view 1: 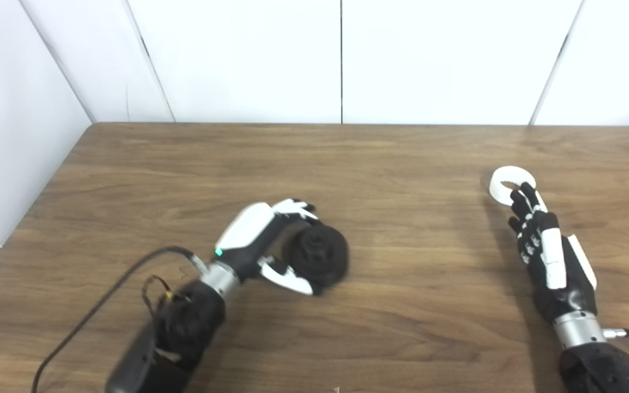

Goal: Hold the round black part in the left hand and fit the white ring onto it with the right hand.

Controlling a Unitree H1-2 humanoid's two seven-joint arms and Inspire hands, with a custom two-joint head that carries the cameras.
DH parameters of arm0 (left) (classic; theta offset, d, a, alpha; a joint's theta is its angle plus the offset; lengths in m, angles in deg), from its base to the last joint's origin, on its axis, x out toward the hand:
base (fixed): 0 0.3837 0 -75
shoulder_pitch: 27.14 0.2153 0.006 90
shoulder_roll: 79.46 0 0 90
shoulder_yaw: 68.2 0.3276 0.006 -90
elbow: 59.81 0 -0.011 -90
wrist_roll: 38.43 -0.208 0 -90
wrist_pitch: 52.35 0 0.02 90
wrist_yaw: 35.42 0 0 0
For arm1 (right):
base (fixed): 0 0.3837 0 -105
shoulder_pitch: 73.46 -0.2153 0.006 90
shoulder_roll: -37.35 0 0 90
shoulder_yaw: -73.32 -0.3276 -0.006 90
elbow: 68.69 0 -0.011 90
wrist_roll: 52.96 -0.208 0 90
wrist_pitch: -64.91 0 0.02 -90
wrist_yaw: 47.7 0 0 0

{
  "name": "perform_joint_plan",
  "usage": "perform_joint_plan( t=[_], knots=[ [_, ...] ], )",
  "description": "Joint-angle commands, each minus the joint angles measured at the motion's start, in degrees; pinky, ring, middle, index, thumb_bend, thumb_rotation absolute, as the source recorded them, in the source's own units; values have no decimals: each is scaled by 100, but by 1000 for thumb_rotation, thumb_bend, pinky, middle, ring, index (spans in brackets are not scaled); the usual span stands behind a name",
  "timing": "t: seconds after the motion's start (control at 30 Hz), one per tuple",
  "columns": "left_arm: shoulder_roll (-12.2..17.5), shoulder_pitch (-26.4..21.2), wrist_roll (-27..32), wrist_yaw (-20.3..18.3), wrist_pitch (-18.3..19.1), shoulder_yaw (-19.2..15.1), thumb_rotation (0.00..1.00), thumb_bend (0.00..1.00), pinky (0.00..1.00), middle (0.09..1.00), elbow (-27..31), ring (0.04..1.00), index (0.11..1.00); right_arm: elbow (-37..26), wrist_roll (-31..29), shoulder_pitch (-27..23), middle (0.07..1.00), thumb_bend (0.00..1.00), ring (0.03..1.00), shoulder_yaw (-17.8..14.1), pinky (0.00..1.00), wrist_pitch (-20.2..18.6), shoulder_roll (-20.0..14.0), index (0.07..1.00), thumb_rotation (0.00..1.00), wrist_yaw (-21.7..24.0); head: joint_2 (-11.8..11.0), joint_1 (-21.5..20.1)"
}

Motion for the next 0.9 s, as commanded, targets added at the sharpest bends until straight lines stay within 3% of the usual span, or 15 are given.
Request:
perform_joint_plan(
  t=[0.0,0.37,0.67,0.7,0.77,0.83,0.87],
  knots=[
    [25,5,-271,56,-124,77,232,827,887,891,202,955,588,-3,-22,-9,972,679,1000,27,1000,108,90,1000,1000,-40,7,-16],
    [-234,239,-517,101,-360,222,238,836,899,891,365,950,579,6,-17,-34,968,669,1000,6,1000,120,104,1000,1000,-44,10,-99],
    [-239,317,-585,91,-393,265,221,834,880,888,428,940,590,-49,-28,-90,957,660,999,-84,999,153,70,997,1000,-92,43,-121],
    [-234,313,-590,96,-403,261,224,832,887,889,419,941,591,-63,136,-111,944,656,987,-105,982,197,63,984,980,-197,43,-122],
    [-226,306,-587,83,-390,251,231,830,906,891,413,945,593,-87,490,-173,911,657,940,-146,898,312,39,946,836,-413,47,-133],
    [-225,292,-532,64,-376,229,237,830,908,892,388,947,594,-80,1392,-344,884,667,892,-148,838,538,-118,898,661,-868,36,-202],
    [-221,282,-522,59,-378,224,237,830,907,893,369,949,592,-52,1859,-472,855,726,841,-157,769,623,-220,848,543,-1112,31,-216]
  ],
)
